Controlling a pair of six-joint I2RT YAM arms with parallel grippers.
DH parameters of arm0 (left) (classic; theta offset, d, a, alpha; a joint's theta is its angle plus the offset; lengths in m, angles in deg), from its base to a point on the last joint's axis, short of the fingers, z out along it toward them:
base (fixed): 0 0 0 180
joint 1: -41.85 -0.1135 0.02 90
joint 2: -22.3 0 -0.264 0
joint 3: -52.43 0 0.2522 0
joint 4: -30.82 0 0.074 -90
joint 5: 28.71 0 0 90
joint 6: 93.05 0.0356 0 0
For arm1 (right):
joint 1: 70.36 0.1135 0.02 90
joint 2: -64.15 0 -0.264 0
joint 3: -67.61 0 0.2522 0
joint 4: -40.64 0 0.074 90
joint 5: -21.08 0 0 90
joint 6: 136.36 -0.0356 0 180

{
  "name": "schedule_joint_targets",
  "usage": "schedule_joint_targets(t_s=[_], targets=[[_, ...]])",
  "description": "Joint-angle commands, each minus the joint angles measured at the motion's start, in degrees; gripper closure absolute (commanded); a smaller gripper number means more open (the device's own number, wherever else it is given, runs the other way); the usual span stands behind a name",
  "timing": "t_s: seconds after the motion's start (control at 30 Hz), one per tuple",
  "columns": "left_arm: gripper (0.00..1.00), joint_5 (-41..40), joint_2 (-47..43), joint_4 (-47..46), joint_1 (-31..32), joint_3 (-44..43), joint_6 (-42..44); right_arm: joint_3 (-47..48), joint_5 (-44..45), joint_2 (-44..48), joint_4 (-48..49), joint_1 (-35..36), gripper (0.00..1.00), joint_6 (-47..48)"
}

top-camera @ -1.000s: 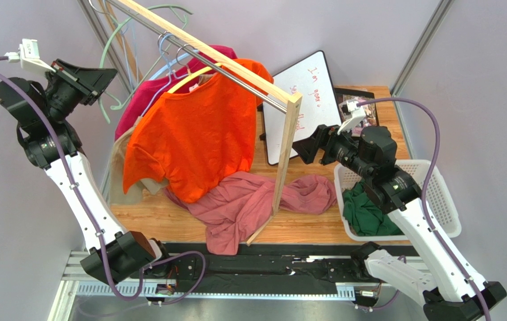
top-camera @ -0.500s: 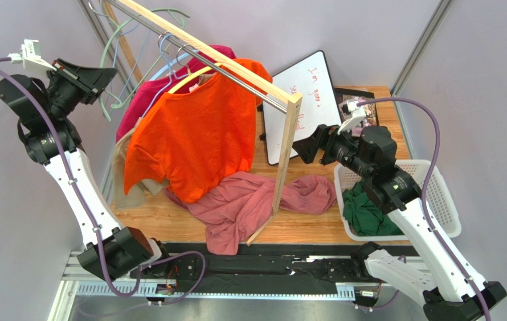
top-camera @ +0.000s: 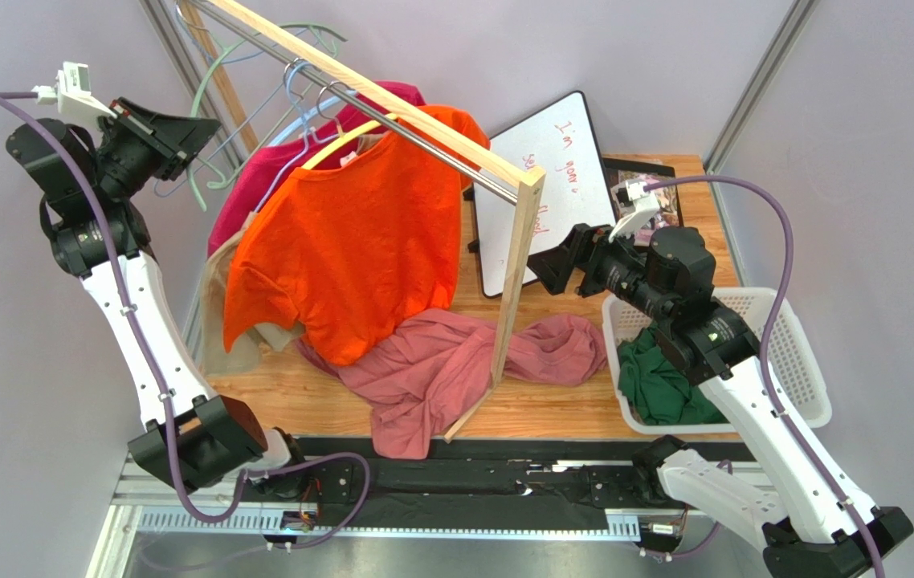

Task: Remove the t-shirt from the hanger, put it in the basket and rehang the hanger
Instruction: Hang the hanger back to the clothesline with the left arm, then place the tshirt into the basket

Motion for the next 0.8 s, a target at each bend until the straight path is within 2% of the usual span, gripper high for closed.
schedule_joint_targets(t_s=[0.0, 0.27, 0.47, 0.73, 0.77], targets=[[1.0, -2.7, -0.5, 6.0, 0.3, -4.3, 7.0, 0.0, -0.6, -0.2, 1.9, -0.2, 0.16, -0.6], [0.98, -1.6, 1.9, 8.5, 0.3, -4.1, 9.6, -0.3, -1.1, -0.8, 1.5, -0.3, 0.16, -1.5], [0.72, -2.8, 2.1, 9.1, 0.4, -4.5, 10.0, 0.1, 3.8, -1.0, -3.5, -0.3, 0.16, -2.6], [0.52, -6.4, 0.2, 15.1, 0.3, -7.9, 15.6, -2.8, 8.8, -0.9, -9.6, -0.2, 0.14, -4.9], [0.43, -7.0, -0.5, 15.8, 0.3, -8.8, 16.0, -3.7, 9.1, -0.8, -9.8, -0.3, 0.14, -5.0]])
